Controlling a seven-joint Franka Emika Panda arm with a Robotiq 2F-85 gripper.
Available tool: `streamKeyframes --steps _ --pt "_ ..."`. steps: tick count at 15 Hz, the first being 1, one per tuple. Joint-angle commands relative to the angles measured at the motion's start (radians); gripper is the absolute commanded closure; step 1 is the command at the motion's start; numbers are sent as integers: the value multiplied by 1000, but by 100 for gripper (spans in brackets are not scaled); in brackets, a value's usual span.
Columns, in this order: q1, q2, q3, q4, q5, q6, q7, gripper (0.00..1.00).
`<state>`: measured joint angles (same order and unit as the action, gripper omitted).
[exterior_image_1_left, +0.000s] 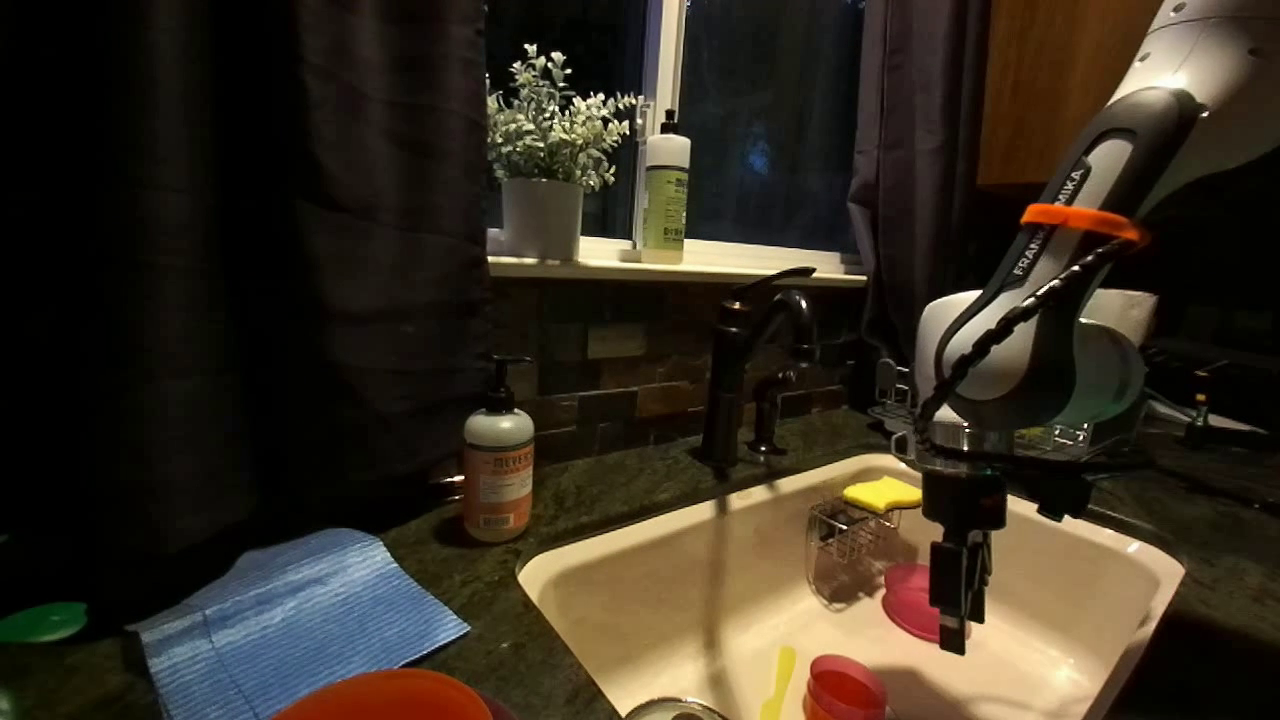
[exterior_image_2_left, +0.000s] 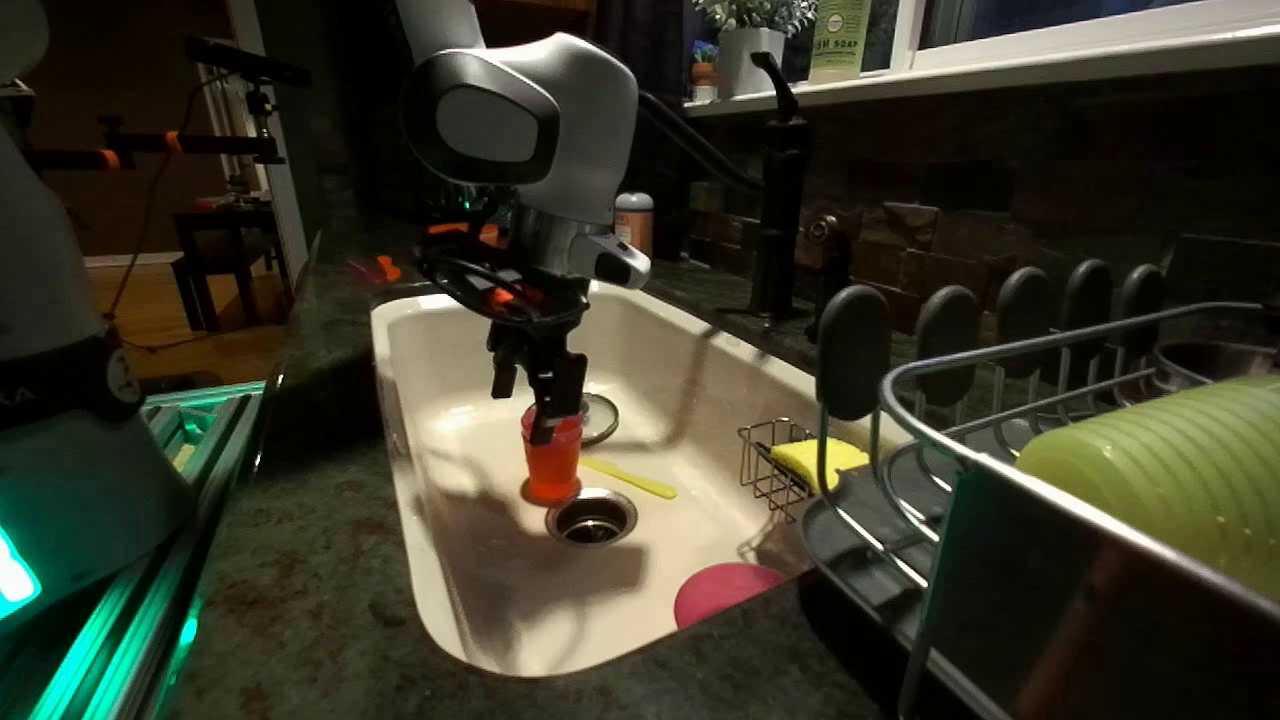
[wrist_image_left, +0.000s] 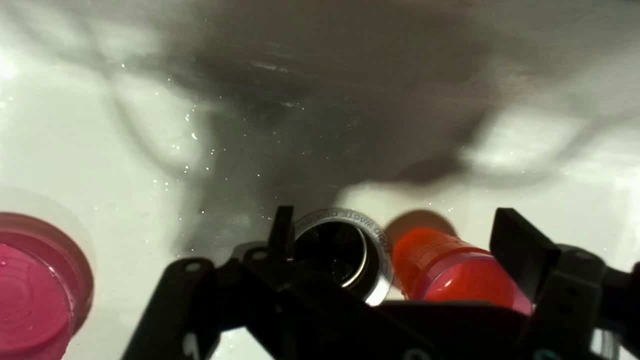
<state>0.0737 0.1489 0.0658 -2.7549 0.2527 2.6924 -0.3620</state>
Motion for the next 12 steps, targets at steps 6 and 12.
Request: streamKeyframes --steps 6,12 --pt "-70 144 129 0 -17 312 35 0" --pt "-143 220 214 3 -68 433 96 36"
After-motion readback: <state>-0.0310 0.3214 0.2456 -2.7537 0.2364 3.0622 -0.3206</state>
